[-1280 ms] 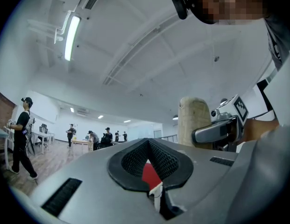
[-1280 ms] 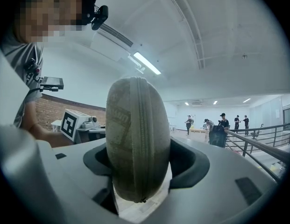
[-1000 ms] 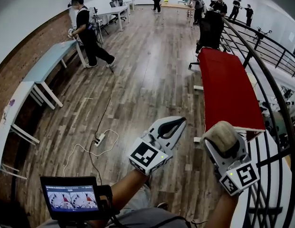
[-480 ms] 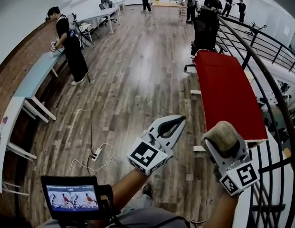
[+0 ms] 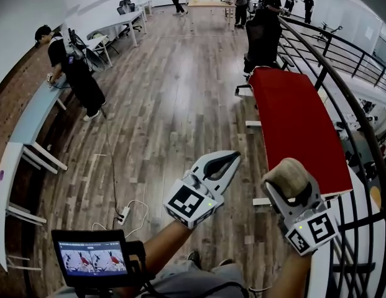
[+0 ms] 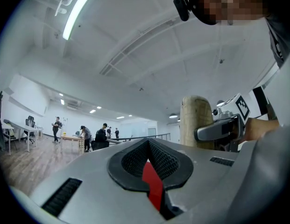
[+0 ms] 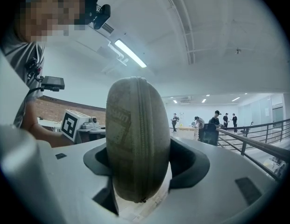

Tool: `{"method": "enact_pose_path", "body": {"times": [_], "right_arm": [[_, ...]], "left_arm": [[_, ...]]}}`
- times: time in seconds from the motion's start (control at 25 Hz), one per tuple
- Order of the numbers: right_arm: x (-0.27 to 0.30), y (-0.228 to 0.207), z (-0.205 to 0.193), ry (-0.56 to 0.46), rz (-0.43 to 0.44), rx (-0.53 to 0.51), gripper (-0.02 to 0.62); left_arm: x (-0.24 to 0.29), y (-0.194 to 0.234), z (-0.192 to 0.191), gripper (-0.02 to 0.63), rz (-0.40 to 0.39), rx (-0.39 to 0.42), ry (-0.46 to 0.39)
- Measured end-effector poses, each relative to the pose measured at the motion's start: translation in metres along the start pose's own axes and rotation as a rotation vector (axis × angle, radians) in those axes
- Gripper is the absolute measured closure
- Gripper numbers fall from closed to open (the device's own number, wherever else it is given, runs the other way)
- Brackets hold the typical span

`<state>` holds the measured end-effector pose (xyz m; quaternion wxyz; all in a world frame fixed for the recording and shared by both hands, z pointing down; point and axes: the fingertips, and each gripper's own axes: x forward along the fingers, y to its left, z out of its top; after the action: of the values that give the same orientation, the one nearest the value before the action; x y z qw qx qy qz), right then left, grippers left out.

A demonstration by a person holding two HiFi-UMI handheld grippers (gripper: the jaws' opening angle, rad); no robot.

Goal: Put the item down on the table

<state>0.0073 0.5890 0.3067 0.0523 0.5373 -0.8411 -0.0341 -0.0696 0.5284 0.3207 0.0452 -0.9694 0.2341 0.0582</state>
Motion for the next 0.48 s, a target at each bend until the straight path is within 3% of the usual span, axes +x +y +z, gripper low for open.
{"method": "enact_pose_path", "body": {"times": [0.48], "right_arm": [[0.091,-0.14,-0.019,-0.013,0.067,0.003,0.305]], "left_arm": [[0.142,0.08,-0.018,0.604,0.061,0.037,-0.012]]}}
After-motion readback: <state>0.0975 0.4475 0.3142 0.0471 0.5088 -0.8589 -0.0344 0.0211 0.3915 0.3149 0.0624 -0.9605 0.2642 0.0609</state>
